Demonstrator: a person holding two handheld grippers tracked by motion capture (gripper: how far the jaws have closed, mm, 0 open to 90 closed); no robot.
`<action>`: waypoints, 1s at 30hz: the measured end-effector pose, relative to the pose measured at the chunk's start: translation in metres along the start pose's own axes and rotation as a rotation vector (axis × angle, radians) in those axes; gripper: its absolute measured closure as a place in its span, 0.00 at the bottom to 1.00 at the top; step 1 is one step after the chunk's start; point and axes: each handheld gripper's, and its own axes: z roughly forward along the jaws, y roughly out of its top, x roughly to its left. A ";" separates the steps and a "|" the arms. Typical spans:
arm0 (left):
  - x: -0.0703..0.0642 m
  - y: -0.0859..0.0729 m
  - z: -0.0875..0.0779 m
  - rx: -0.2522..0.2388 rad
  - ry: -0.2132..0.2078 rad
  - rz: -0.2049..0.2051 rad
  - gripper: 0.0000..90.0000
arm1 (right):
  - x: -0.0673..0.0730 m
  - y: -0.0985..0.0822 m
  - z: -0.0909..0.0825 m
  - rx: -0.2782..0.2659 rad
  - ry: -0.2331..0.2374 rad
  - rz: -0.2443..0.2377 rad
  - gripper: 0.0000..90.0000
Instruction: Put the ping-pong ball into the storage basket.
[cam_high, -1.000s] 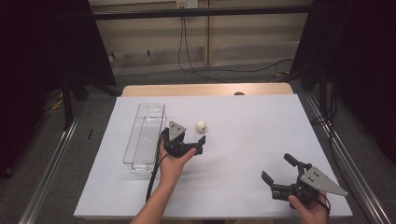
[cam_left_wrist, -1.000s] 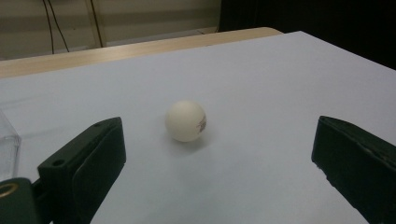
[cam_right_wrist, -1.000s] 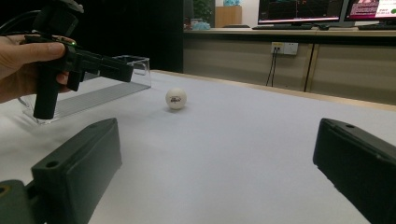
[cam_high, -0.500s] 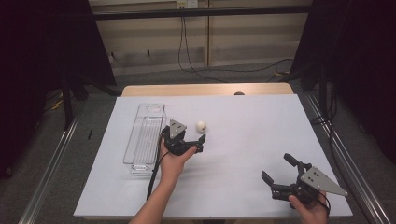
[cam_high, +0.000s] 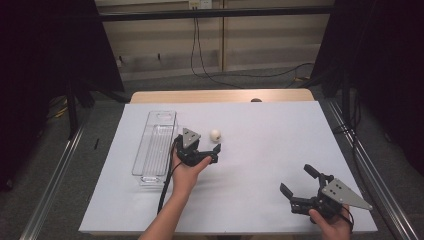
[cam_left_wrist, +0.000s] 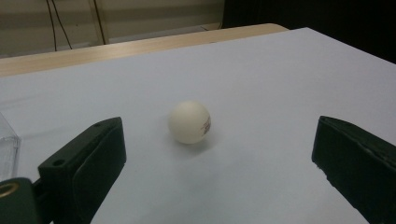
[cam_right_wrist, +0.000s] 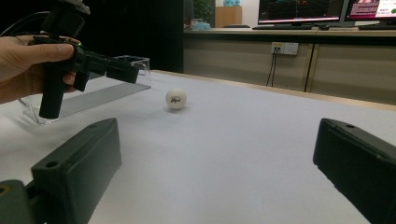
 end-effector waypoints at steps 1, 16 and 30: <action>0.000 0.000 0.000 0.000 0.000 0.000 0.03 | 0.000 0.000 0.000 0.001 0.001 0.000 0.01; 0.001 0.001 0.003 0.016 0.013 0.001 0.03 | 0.000 0.000 0.000 0.001 0.001 0.001 0.01; 0.000 0.006 0.009 0.024 0.013 -0.003 0.03 | 0.000 0.000 0.000 0.000 0.002 -0.001 0.01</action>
